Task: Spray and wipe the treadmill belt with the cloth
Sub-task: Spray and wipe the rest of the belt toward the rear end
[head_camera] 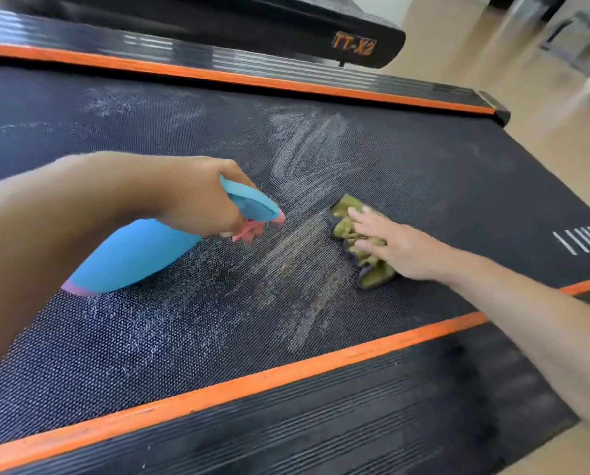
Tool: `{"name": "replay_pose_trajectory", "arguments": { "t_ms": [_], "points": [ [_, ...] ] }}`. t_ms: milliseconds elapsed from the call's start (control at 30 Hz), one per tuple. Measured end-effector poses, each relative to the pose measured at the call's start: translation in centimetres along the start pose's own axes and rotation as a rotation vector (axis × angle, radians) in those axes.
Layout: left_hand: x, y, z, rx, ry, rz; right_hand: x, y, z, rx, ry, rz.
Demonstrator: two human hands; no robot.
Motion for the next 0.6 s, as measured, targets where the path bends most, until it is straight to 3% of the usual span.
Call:
{"name": "replay_pose_trajectory", "arguments": {
  "t_ms": [67,167,233,300,467,600],
  "points": [
    [-0.3,-0.6,0.1,0.019,-0.009,-0.007,-1.9,0.5,0.8,-0.038,0.065,-0.054],
    [-0.4,-1.5,0.6,0.051,-0.021,-0.006,-9.1,3.6,5.0,-0.214,0.056,-0.412],
    [-0.7,-1.8,0.8,0.049,-0.040,-0.025,-11.5,4.9,6.3,-0.323,0.062,-0.557],
    [-0.7,-1.8,0.6,0.062,-0.062,-0.022,-10.8,3.7,4.8,-0.363,0.006,-0.565],
    [-0.5,-0.8,-0.3,0.077,-0.071,-0.024,-6.2,-1.0,1.4,-0.199,0.065,-0.232],
    [-0.6,-0.7,-0.5,0.113,-0.056,-0.048,-12.7,1.7,5.2,-0.252,0.111,-0.543]
  ]
}}
Point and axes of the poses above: each hand's wrist, its own y-axis away from the middle knuckle, its own z-axis out of the palm, x = y × z, the point moved 2 cm from there along -y, towards the middle knuckle, and after that the axes turned 11 degrees about z, right-handed, at the moved point
